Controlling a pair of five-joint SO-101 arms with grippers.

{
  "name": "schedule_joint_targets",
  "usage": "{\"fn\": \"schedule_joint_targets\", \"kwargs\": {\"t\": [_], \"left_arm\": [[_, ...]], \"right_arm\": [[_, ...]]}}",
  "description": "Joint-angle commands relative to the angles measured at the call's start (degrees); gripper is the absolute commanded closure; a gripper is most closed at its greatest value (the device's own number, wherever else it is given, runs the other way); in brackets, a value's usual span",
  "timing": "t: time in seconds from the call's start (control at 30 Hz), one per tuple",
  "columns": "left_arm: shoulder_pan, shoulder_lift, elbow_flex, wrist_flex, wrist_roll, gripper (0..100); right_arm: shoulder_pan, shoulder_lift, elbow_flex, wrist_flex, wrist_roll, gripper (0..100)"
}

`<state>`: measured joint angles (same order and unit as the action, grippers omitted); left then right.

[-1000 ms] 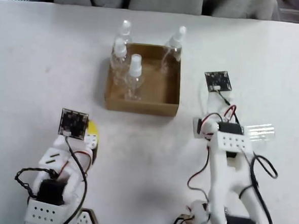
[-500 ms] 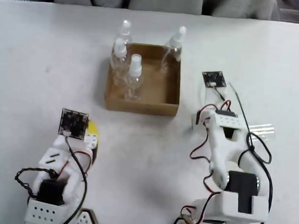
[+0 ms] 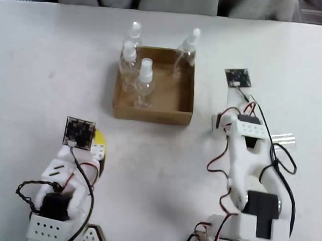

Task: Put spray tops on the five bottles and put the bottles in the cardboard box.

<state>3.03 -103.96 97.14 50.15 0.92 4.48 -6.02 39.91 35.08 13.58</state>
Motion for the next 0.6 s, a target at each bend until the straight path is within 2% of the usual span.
{"fn": "schedule_joint_targets", "kwargs": {"t": [0.0, 0.13, 0.33, 0.57], "left_arm": [[-0.57, -0.66, -0.18, 0.18, -0.62, 98], [-0.57, -0.66, -0.18, 0.18, -0.62, 98], [-0.57, -0.66, -0.18, 0.18, -0.62, 98], [-6.02, -0.66, -0.18, 2.64, -0.7, 97]], "right_arm": [[1.27, -8.84, -2.37, 2.42, 0.53, 98.3], [0.66, -19.3, -2.2, 9.8, 0.97, 98.4], [-7.25, -33.8, -2.02, 26.86, 1.14, 98.4], [-21.49, -44.18, -2.02, 39.25, 13.8, 98.4]]}}
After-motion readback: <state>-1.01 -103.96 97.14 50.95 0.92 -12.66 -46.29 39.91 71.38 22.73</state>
